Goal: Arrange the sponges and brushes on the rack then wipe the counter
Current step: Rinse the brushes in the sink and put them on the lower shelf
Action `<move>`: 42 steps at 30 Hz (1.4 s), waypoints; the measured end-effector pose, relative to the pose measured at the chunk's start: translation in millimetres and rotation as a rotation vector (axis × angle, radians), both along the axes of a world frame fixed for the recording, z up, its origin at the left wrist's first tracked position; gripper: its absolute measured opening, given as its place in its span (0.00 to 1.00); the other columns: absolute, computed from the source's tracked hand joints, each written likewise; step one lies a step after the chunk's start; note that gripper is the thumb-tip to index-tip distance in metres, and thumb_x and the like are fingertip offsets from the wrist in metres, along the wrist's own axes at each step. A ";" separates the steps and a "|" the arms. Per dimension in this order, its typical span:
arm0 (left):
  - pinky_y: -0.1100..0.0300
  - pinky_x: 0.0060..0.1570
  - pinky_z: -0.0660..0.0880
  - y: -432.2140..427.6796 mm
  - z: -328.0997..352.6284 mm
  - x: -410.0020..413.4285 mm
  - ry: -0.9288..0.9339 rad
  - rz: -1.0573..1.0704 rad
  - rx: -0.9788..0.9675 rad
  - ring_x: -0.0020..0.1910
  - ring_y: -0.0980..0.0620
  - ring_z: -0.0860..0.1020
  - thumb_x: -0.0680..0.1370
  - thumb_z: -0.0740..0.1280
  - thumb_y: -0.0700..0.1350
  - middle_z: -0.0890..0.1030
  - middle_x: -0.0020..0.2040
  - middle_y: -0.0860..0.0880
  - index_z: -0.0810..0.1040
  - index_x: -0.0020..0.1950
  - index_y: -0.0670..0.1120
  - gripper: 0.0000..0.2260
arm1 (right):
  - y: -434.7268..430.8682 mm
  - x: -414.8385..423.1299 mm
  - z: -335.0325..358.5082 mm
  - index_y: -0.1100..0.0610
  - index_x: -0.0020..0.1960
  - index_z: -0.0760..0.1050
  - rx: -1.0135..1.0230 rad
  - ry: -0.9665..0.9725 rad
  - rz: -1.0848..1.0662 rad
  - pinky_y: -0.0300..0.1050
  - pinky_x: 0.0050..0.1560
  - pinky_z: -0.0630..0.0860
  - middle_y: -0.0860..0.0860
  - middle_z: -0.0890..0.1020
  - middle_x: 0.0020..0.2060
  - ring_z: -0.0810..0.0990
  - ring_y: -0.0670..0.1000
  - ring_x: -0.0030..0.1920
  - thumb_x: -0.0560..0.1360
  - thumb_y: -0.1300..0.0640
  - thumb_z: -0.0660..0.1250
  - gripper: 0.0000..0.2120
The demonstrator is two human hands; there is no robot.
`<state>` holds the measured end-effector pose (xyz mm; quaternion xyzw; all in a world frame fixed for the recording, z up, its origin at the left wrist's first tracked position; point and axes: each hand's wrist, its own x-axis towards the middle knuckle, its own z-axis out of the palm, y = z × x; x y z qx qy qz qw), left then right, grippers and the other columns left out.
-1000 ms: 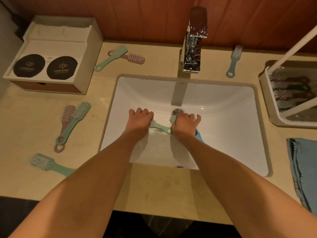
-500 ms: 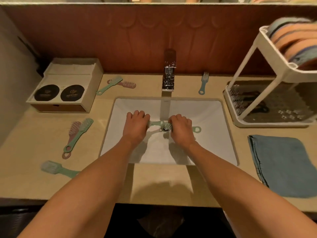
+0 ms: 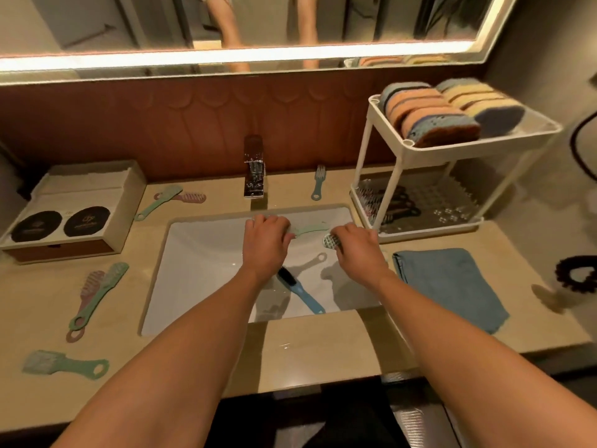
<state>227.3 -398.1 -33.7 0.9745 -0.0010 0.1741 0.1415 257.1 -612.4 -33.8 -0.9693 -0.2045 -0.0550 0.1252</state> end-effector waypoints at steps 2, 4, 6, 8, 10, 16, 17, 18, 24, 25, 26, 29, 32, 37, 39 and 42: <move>0.52 0.53 0.71 -14.4 3.0 5.1 0.005 -0.015 -0.082 0.52 0.49 0.72 0.81 0.67 0.53 0.81 0.50 0.52 0.79 0.53 0.51 0.07 | -17.4 -2.5 -0.1 0.51 0.65 0.75 -0.003 -0.002 -0.037 0.52 0.63 0.64 0.51 0.78 0.58 0.75 0.56 0.59 0.79 0.60 0.63 0.15; 0.51 0.52 0.73 -27.5 5.3 10.7 0.024 -0.018 -0.154 0.53 0.50 0.72 0.81 0.67 0.53 0.82 0.51 0.51 0.79 0.53 0.50 0.08 | -32.2 -3.9 1.5 0.51 0.64 0.75 -0.001 -0.002 -0.062 0.51 0.63 0.64 0.51 0.78 0.58 0.75 0.55 0.60 0.79 0.60 0.62 0.15; 0.54 0.50 0.73 -40.3 6.7 17.9 0.035 -0.024 -0.198 0.54 0.51 0.71 0.81 0.67 0.53 0.81 0.52 0.51 0.79 0.55 0.50 0.08 | -46.7 -3.0 3.8 0.51 0.64 0.75 -0.012 -0.009 -0.069 0.50 0.64 0.63 0.51 0.78 0.57 0.75 0.55 0.61 0.79 0.60 0.63 0.15; 0.56 0.48 0.70 -52.6 9.0 26.0 0.049 -0.041 -0.230 0.53 0.53 0.69 0.81 0.67 0.52 0.81 0.53 0.51 0.79 0.57 0.49 0.09 | -61.9 0.2 5.0 0.51 0.65 0.75 -0.036 -0.027 -0.069 0.51 0.65 0.64 0.50 0.77 0.57 0.74 0.54 0.61 0.78 0.61 0.65 0.16; 0.54 0.49 0.73 -64.0 11.9 35.0 0.068 -0.063 -0.234 0.54 0.51 0.70 0.81 0.67 0.52 0.82 0.53 0.50 0.79 0.58 0.48 0.10 | -76.0 5.0 6.3 0.51 0.66 0.74 -0.042 -0.027 -0.094 0.51 0.65 0.64 0.50 0.77 0.58 0.74 0.54 0.61 0.77 0.63 0.66 0.19; 0.53 0.52 0.73 -95.8 17.6 62.7 0.127 -0.105 -0.288 0.57 0.49 0.70 0.80 0.69 0.51 0.81 0.54 0.49 0.79 0.58 0.47 0.10 | -106.2 22.2 10.4 0.50 0.68 0.73 -0.031 -0.009 -0.199 0.51 0.68 0.64 0.49 0.76 0.60 0.72 0.53 0.63 0.75 0.67 0.69 0.25; 0.53 0.53 0.73 -99.9 16.6 67.8 0.138 -0.118 -0.290 0.57 0.49 0.70 0.80 0.69 0.51 0.81 0.54 0.49 0.80 0.58 0.47 0.10 | -110.1 24.9 10.0 0.50 0.68 0.73 -0.037 -0.010 -0.200 0.51 0.68 0.64 0.50 0.76 0.61 0.72 0.53 0.63 0.74 0.67 0.70 0.26; 0.51 0.54 0.73 -104.5 15.0 74.6 0.153 -0.131 -0.293 0.58 0.48 0.70 0.80 0.69 0.50 0.81 0.54 0.48 0.80 0.58 0.46 0.11 | -114.2 28.7 9.4 0.50 0.68 0.73 -0.044 -0.006 -0.203 0.52 0.68 0.64 0.50 0.75 0.61 0.72 0.54 0.63 0.73 0.68 0.70 0.27; 0.48 0.57 0.74 -126.4 6.7 109.0 0.218 -0.198 -0.242 0.58 0.45 0.72 0.80 0.70 0.50 0.81 0.55 0.48 0.82 0.60 0.45 0.12 | -130.5 49.6 5.7 0.52 0.68 0.72 -0.016 0.016 -0.228 0.52 0.64 0.66 0.52 0.74 0.59 0.72 0.56 0.62 0.72 0.72 0.68 0.28; 0.48 0.57 0.74 -128.8 5.1 115.6 0.244 -0.215 -0.238 0.58 0.45 0.72 0.79 0.71 0.50 0.81 0.55 0.47 0.83 0.60 0.46 0.12 | -132.8 53.2 4.5 0.53 0.68 0.72 -0.017 0.016 -0.235 0.52 0.64 0.66 0.52 0.74 0.59 0.72 0.56 0.62 0.72 0.72 0.67 0.28; 0.47 0.58 0.74 -130.9 4.7 121.5 0.264 -0.237 -0.239 0.57 0.45 0.72 0.79 0.71 0.50 0.81 0.55 0.47 0.83 0.59 0.46 0.12 | -134.6 56.8 3.7 0.53 0.67 0.72 -0.022 0.013 -0.240 0.52 0.64 0.66 0.52 0.74 0.59 0.72 0.56 0.62 0.72 0.72 0.66 0.27; 0.50 0.54 0.76 -137.7 4.5 135.9 0.299 -0.302 -0.275 0.52 0.49 0.75 0.77 0.73 0.48 0.82 0.53 0.47 0.84 0.57 0.46 0.10 | -135.8 66.9 3.5 0.55 0.68 0.72 -0.040 0.012 -0.268 0.52 0.66 0.65 0.54 0.75 0.59 0.71 0.57 0.62 0.73 0.72 0.63 0.27; 0.58 0.47 0.74 -148.1 6.4 143.3 0.346 -0.335 -0.316 0.45 0.53 0.78 0.78 0.72 0.45 0.82 0.50 0.50 0.85 0.56 0.45 0.08 | -134.9 76.3 4.0 0.55 0.70 0.72 -0.060 0.034 -0.277 0.51 0.68 0.63 0.54 0.76 0.60 0.71 0.56 0.64 0.75 0.70 0.63 0.26; 0.55 0.50 0.80 -155.0 -1.1 151.4 0.429 -0.339 -0.372 0.47 0.52 0.81 0.78 0.73 0.45 0.84 0.51 0.49 0.85 0.56 0.46 0.08 | -131.8 84.8 2.5 0.53 0.70 0.72 -0.111 0.071 -0.269 0.52 0.70 0.63 0.54 0.77 0.59 0.72 0.56 0.63 0.75 0.67 0.65 0.24; 0.56 0.49 0.79 -157.3 -2.0 152.5 0.433 -0.337 -0.401 0.47 0.51 0.81 0.77 0.74 0.44 0.84 0.52 0.49 0.85 0.56 0.46 0.09 | -131.6 85.1 1.6 0.54 0.70 0.72 -0.106 0.077 -0.263 0.52 0.70 0.63 0.54 0.78 0.59 0.72 0.57 0.63 0.76 0.67 0.64 0.24; 0.60 0.47 0.77 -159.5 -0.1 155.8 0.475 -0.342 -0.447 0.47 0.52 0.81 0.73 0.78 0.44 0.84 0.51 0.49 0.85 0.55 0.46 0.12 | -130.8 84.0 1.5 0.54 0.69 0.72 -0.095 0.092 -0.254 0.51 0.71 0.61 0.55 0.77 0.59 0.71 0.57 0.63 0.76 0.68 0.63 0.23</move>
